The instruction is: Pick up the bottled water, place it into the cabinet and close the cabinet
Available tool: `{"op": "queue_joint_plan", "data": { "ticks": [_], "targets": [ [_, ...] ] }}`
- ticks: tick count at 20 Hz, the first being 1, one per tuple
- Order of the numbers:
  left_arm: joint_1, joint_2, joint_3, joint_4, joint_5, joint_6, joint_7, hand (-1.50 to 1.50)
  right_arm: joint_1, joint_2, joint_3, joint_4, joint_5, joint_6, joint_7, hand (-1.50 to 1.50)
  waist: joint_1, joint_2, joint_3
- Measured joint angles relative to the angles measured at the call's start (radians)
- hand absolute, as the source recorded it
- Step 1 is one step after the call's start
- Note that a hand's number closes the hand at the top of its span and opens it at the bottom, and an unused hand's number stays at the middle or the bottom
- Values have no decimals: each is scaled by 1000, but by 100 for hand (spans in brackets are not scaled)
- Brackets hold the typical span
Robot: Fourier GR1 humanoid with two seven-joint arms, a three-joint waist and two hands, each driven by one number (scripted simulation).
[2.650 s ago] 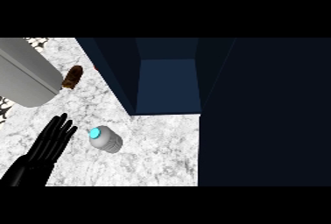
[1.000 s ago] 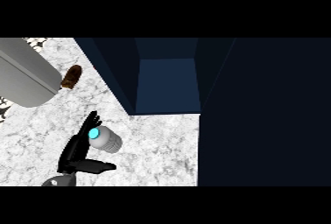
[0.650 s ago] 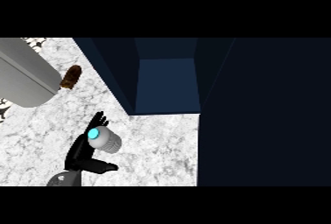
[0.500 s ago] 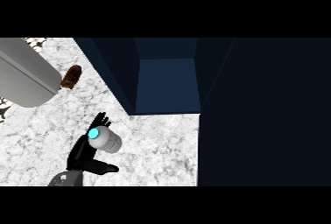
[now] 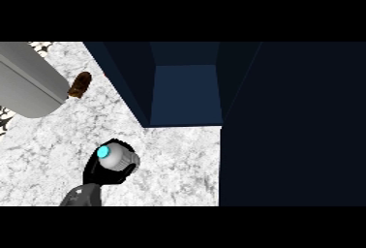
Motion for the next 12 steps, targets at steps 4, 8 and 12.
{"op": "queue_joint_plan", "data": {
  "ticks": [4,8,12],
  "targets": [
    [0,-1,-12,6,-6,-8,-24,150,28,11,3,-2,-10,9,-14,-150,2,-1,0],
    [0,-2,-6,-25,-3,30,-58,150,26,3,10,-3,-19,-2,-12,-150,8,-2,0],
    [17,37,60,-43,50,70,-79,150,36,-14,-10,0,-28,1,-27,-150,13,-3,0]
  ]
}}
